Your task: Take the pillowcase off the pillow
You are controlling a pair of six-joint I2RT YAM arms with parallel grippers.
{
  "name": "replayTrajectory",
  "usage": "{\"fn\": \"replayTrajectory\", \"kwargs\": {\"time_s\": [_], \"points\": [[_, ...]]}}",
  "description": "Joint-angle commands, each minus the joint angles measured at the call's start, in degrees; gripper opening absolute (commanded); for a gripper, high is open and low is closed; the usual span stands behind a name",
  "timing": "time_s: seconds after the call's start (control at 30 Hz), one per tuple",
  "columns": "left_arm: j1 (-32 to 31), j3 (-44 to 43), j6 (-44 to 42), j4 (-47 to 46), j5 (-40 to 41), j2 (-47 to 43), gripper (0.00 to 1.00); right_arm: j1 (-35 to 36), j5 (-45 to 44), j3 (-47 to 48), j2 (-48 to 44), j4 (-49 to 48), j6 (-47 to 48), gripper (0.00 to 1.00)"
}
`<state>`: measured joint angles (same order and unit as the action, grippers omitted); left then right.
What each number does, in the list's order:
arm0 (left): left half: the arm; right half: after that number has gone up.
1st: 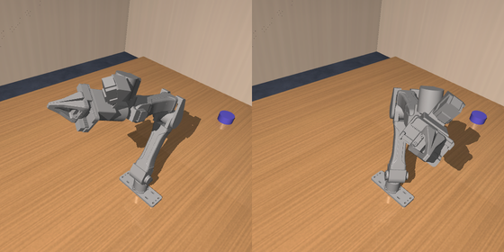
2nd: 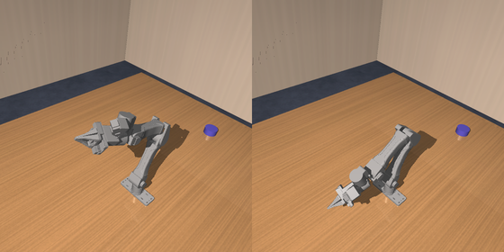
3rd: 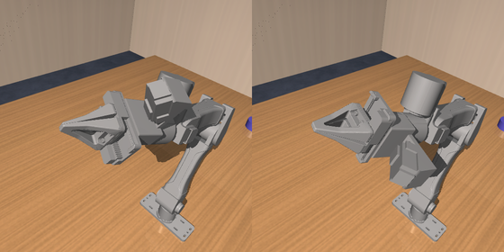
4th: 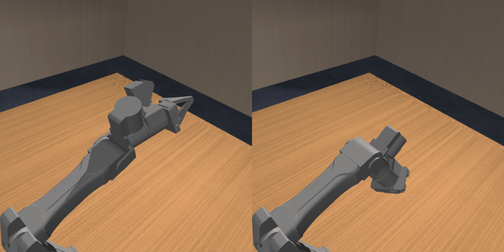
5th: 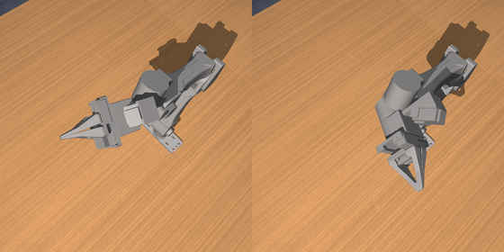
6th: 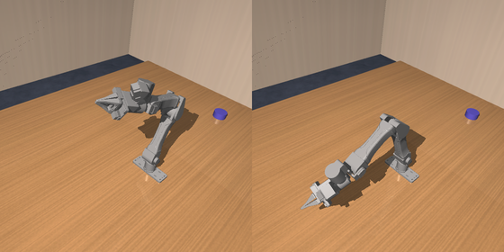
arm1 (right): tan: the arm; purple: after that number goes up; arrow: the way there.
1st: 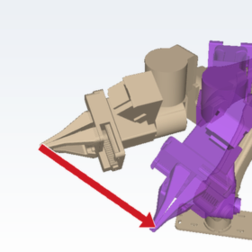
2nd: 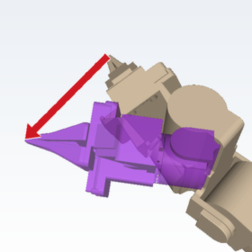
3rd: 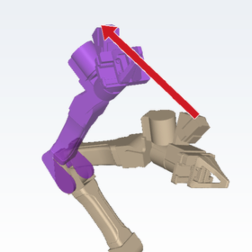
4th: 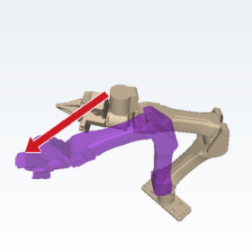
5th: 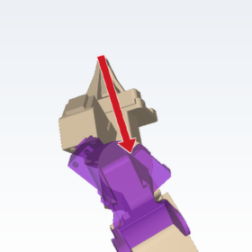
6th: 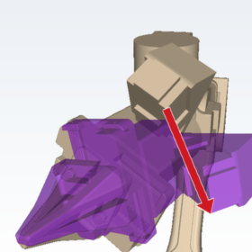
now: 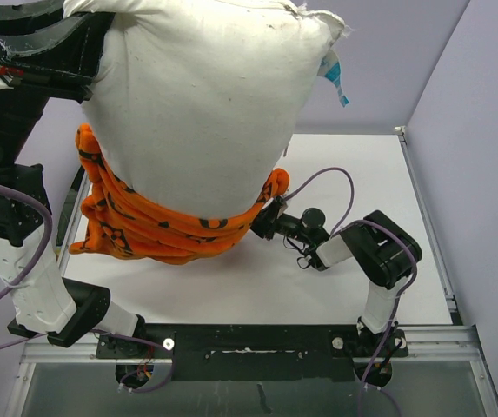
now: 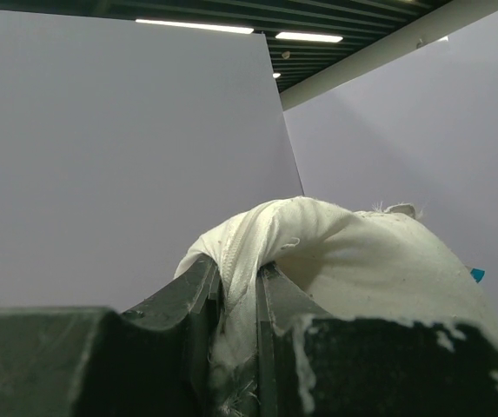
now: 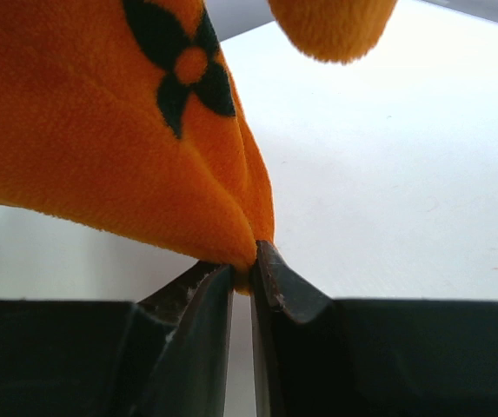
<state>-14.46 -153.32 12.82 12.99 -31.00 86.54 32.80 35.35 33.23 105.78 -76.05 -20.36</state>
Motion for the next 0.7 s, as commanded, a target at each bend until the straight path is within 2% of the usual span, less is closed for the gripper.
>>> {"fn": "replayTrajectory", "kwargs": {"time_s": [0.0,0.2,0.33,0.4,0.53,0.67], "points": [[0.1,-1.4,-3.0,-14.5,9.1,-2.9,0.0,0.2,5.9,3.0,-2.0,0.3,-1.2,0.02],[0.1,-1.9,-5.4,-14.4,11.8,-1.9,0.0,0.1,4.9,4.0,-7.1,16.4,3.1,0.0],[0.1,-1.0,-8.8,-16.0,13.0,-1.7,0.0,-2.1,-1.6,2.4,-10.6,24.8,1.5,0.0],[0.1,-0.4,-11.6,-16.8,14.1,-1.7,0.0,-3.8,-6.6,2.3,-12.9,33.7,-0.4,0.0],[0.1,1.1,-21.0,-18.2,17.4,-0.7,0.0,-8.4,-16.3,5.3,-17.0,59.5,-6.0,0.0],[0.1,1.4,-30.4,-19.5,22.6,1.6,0.0,-10.9,-25.8,5.0,-21.9,72.7,-9.9,0.0]]}}
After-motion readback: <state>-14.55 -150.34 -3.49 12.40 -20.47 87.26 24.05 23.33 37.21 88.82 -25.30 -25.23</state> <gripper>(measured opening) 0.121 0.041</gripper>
